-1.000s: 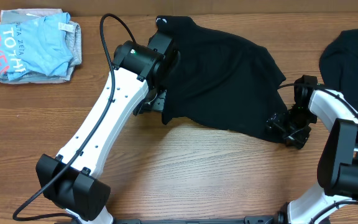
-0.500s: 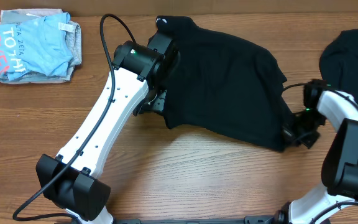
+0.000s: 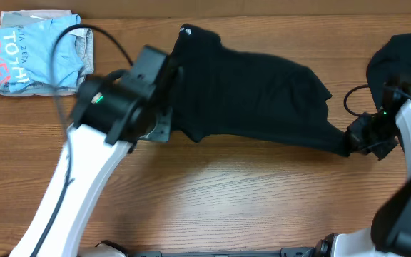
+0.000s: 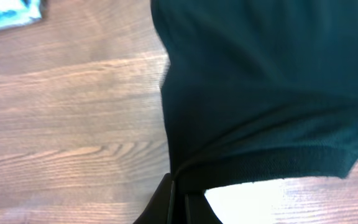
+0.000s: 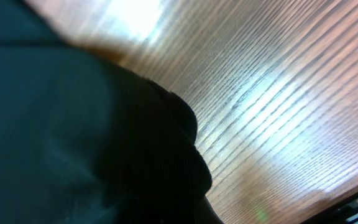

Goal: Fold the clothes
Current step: 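Pull the shirt apart between both grippers to stretch it flat, then lift the black shirt high with both grippers and let it hang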

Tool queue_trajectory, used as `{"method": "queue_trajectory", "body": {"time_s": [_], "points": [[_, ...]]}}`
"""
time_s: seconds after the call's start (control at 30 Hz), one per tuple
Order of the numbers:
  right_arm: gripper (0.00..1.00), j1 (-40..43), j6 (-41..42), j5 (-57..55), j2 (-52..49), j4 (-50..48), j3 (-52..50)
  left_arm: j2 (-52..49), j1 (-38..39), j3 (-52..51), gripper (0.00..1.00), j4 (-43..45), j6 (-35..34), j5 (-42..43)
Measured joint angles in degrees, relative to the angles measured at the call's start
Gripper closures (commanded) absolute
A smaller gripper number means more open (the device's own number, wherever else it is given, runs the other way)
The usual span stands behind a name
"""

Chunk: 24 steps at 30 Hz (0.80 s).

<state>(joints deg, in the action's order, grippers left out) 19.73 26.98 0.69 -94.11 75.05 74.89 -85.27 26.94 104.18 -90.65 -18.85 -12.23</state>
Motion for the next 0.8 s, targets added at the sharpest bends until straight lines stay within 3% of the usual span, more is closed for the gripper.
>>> {"method": "queue_trajectory", "body": {"time_s": [0.2,0.43,0.7,0.8], "points": [[0.96,0.0,-0.1,3.0,10.1,-1.0,2.3,6.5,0.0,0.0,0.96,4.3,-2.0,-3.0],[0.96,0.0,-1.3,13.5,16.9,-14.4,4.9,9.2,0.0,0.0,0.96,19.0,0.9,-5.3],[0.96,-7.0,-0.2,22.0,12.7,-43.5,5.1,-2.4,-2.4,0.0,0.96,43.6,7.9,-6.4],[0.96,-10.3,1.6,23.6,10.3,-48.7,6.6,-8.1,-5.6,0.0,0.96,52.9,10.2,-6.2]]}}
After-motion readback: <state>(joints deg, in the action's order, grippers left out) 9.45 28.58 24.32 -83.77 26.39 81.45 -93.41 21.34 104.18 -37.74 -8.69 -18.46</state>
